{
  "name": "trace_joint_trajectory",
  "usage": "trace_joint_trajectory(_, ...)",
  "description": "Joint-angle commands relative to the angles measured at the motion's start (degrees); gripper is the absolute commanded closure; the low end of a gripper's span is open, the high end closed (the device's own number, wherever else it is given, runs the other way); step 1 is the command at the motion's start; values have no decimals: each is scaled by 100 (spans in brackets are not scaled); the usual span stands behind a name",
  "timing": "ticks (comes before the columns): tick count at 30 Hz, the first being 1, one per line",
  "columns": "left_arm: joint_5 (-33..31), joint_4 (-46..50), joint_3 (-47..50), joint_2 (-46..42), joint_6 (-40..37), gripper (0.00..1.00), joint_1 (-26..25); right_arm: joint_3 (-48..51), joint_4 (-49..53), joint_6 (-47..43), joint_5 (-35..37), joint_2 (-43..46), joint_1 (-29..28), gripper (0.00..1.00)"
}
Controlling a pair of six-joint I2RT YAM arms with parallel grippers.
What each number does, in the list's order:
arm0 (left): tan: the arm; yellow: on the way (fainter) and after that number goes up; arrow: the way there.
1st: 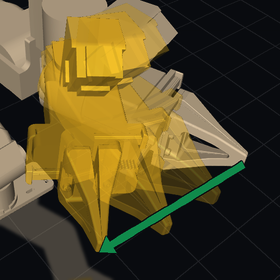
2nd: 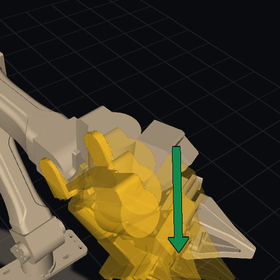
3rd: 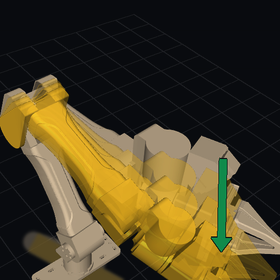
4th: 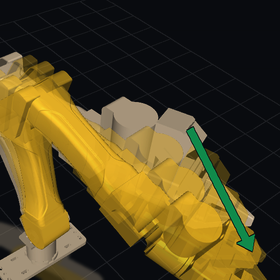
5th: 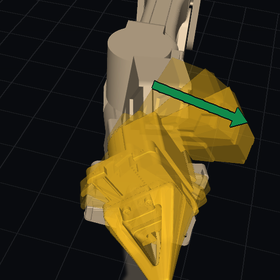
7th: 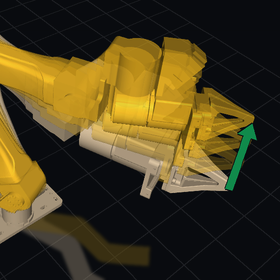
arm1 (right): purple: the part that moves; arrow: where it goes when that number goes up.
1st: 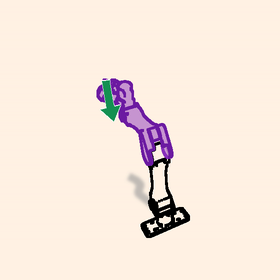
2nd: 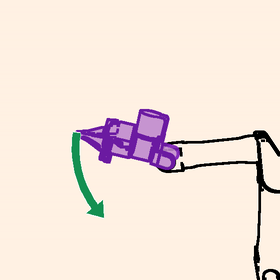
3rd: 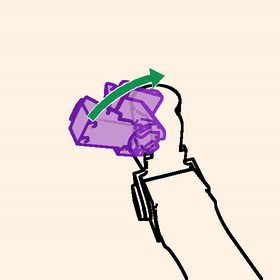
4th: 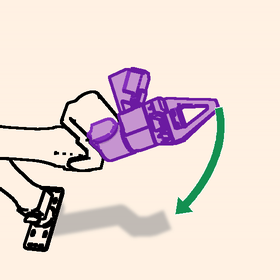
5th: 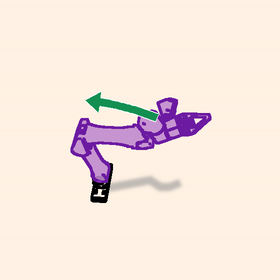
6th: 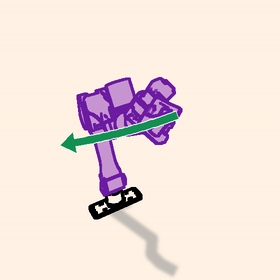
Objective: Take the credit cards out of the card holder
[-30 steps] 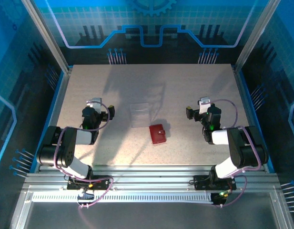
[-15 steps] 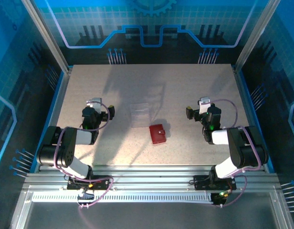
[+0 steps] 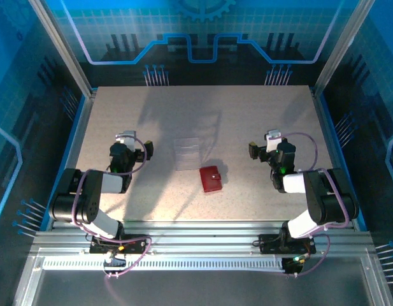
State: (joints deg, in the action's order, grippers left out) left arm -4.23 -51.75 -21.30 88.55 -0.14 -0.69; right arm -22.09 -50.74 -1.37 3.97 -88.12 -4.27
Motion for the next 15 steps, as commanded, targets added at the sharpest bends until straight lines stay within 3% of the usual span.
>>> trace_joint_trajectory(1,-125,-97,-47,-71,-42,1,3,91,-360,-85,414,20,-161,0)
trace_joint_trajectory(6,-667,668,-211,-664,-155,0,-248,199,-174,-107,888,514,-323,0)
trace_joint_trajectory(11,-1280,2179,-766,-1186,-69,0,-592,-238,1074,-209,1105,1170,-479,0)
trace_joint_trajectory(15,-1197,3247,-1282,-1418,477,1,-792,-770,2333,102,954,1590,-610,0)
